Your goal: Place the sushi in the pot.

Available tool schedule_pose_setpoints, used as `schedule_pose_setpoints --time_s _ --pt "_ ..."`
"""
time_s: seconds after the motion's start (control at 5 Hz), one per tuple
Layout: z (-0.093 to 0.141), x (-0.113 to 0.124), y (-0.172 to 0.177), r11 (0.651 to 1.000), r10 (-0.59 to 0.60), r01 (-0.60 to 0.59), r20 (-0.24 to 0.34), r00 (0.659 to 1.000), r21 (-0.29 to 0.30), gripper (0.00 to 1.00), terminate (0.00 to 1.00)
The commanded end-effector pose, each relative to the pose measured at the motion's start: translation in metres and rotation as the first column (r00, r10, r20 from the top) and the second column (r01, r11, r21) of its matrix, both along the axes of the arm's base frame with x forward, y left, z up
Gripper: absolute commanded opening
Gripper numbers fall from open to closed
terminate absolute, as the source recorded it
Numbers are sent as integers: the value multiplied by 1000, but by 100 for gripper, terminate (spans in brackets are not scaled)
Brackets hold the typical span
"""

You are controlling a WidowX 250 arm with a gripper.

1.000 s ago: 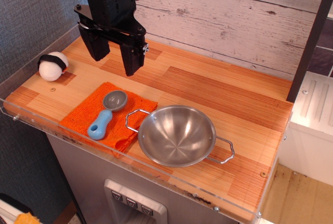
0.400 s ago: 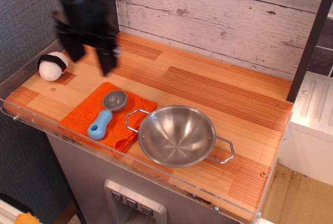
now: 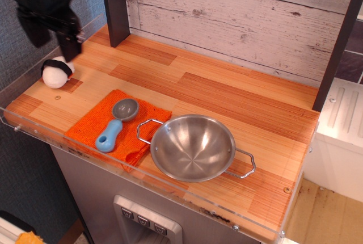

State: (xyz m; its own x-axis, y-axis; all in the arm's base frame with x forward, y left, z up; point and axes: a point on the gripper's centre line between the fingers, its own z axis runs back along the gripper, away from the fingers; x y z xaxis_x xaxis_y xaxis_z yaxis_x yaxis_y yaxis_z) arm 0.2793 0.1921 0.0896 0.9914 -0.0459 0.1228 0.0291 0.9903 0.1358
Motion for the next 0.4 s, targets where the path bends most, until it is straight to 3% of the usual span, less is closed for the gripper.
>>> schedule_pose_setpoints --time_s 0.0,0.2 --pt "-13 8 22 988 154 -154 -40 987 22 100 0" --pt "-35 6 22 978 210 -210 -77 975 8 100 0"
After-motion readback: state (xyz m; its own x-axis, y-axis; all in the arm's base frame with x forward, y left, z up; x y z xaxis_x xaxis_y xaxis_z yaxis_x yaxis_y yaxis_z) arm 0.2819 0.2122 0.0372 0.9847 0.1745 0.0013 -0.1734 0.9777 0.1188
